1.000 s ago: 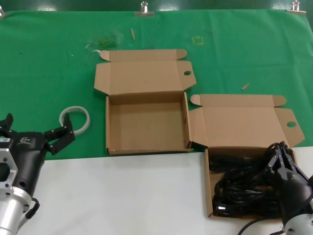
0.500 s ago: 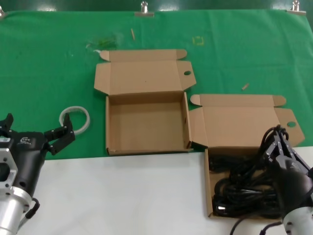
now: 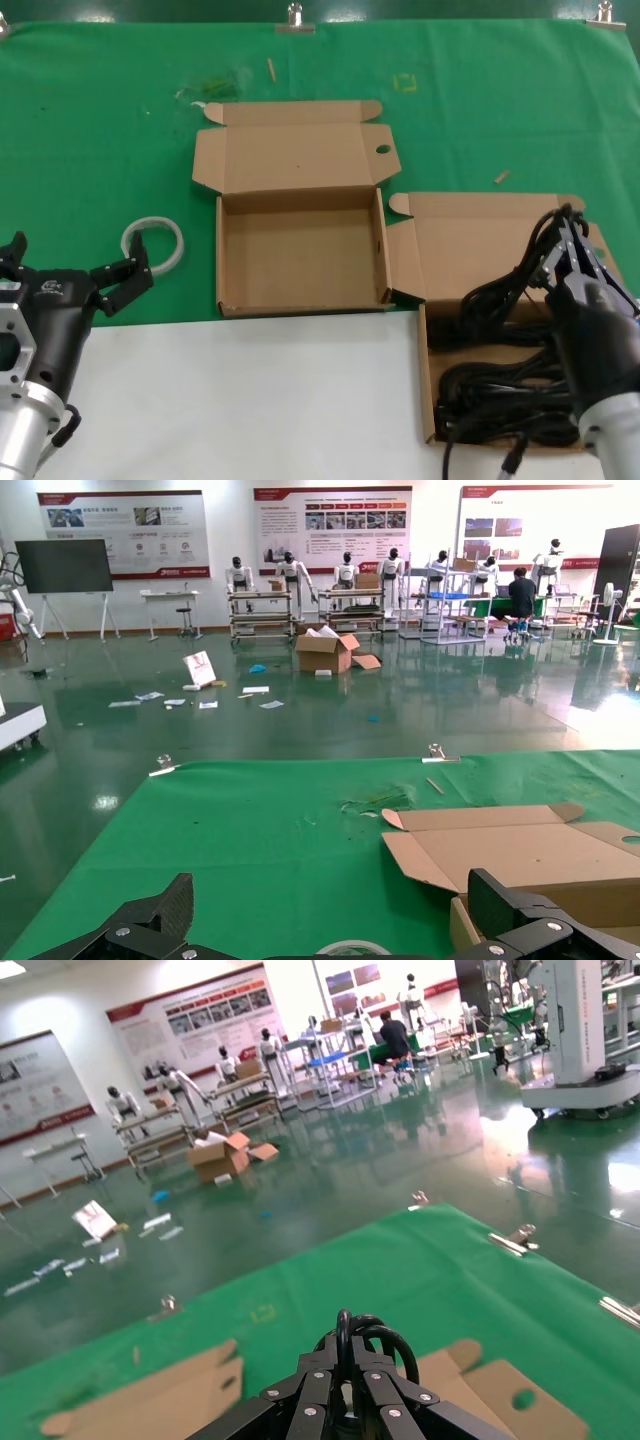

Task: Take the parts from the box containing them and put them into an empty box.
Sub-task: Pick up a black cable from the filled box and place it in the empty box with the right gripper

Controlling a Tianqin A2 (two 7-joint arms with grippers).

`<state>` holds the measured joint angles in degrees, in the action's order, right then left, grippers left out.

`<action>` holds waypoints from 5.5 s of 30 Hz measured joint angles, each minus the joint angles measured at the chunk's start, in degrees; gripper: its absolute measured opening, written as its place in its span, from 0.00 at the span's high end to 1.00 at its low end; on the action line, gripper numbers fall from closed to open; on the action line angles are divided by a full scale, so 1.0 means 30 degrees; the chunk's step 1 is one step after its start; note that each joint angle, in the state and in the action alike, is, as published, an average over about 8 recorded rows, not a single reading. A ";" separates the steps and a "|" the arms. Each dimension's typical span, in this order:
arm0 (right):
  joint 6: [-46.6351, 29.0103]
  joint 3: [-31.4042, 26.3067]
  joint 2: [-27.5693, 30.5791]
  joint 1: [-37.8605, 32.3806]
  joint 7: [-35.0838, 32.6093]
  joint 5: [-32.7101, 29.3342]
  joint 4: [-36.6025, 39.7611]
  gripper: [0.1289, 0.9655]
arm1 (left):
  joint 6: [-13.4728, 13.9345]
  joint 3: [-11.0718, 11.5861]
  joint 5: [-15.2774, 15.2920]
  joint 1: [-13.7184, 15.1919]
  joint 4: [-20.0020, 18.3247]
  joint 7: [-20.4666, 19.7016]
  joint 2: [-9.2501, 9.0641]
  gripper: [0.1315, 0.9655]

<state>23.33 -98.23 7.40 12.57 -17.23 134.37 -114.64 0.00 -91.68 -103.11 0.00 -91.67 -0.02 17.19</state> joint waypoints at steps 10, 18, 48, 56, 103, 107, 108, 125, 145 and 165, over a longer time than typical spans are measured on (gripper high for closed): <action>0.0069 -0.0651 0.0000 -0.1853 -0.2200 0.2145 -0.0129 0.97 | 0.0000 0.0000 0.0000 0.0000 0.0000 0.0000 0.0000 0.00; -0.2047 -0.1862 0.0003 -0.5840 -0.3421 0.3734 0.4175 0.97 | 0.0000 0.0000 0.0000 0.0000 0.0000 0.0000 0.0000 0.00; -1.2227 -0.2165 0.0032 -1.6879 0.0659 -0.0813 2.3234 0.98 | 0.0000 0.0000 0.0000 0.0000 0.0000 0.0000 0.0000 0.00; -1.2997 -0.1459 0.0030 -1.7382 0.1730 -0.2226 2.3596 0.98 | 0.0000 0.0000 0.0000 0.0000 0.0000 0.0000 0.0000 0.00; -1.3977 -0.9452 0.0034 -1.9675 0.1316 0.7761 2.5738 0.98 | 0.0000 0.0000 -0.0001 0.0000 0.0000 0.0001 0.0000 0.00; -1.3952 -0.9612 0.0034 -1.9586 0.1474 0.7780 2.5616 0.98 | 0.0000 0.0000 -0.0001 0.0000 0.0000 0.0001 0.0000 0.00; -1.3945 -0.9653 0.0034 -1.9562 0.1523 0.7783 2.5583 0.98 | 0.0000 0.0000 0.0000 0.0000 0.0000 0.0001 0.0000 0.00; -1.3466 -0.9567 0.0034 -1.8784 0.0963 0.7774 2.4869 0.94 | 0.0000 0.0000 0.0000 0.0000 0.0000 0.0000 0.0000 0.00; -1.3098 -0.9580 0.0055 -1.7454 0.4621 0.3468 2.3313 0.67 | 0.0000 0.0000 0.0000 0.0000 0.0000 0.0000 0.0000 0.00; -0.7912 -1.0438 0.0269 -1.2251 0.9058 -0.0399 1.4063 0.17 | 0.0000 0.0000 -0.0001 0.0000 0.0000 0.0000 0.0000 0.00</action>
<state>-0.40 -129.54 8.21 -24.19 9.95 133.17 -72.45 0.00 -91.68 -103.12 0.00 -91.67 -0.02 17.19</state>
